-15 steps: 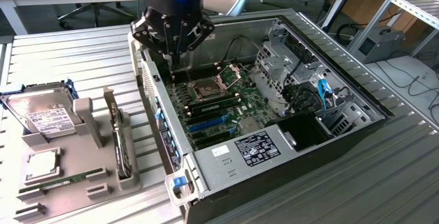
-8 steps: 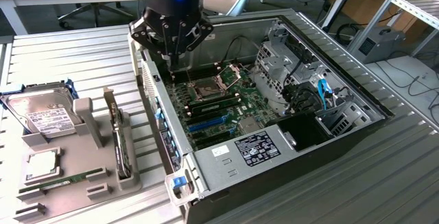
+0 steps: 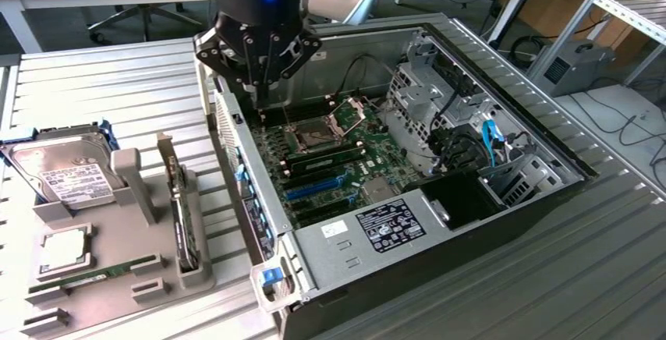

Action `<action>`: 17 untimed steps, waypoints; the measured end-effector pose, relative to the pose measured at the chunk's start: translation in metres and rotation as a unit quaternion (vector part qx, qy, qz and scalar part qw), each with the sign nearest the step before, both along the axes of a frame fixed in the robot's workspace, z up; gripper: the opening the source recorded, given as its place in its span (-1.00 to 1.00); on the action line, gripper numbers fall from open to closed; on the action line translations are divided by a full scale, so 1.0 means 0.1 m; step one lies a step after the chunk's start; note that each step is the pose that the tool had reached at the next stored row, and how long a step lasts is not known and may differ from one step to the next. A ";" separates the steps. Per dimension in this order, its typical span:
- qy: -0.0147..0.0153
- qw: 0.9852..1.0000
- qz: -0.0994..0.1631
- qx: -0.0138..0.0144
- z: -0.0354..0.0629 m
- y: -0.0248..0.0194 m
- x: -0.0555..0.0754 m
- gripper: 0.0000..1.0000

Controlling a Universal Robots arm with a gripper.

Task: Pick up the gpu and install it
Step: 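Reach for the gpu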

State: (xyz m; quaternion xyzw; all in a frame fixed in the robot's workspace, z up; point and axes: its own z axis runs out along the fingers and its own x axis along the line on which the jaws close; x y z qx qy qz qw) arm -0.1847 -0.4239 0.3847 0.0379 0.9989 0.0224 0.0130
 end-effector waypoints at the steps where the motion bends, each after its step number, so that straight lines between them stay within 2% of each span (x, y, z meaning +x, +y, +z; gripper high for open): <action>1: 0.000 1.000 0.000 0.000 -0.001 -0.001 -0.01 -0.79; 17: 0.000 1.000 0.000 -0.001 -0.012 -0.003 -0.06 -0.79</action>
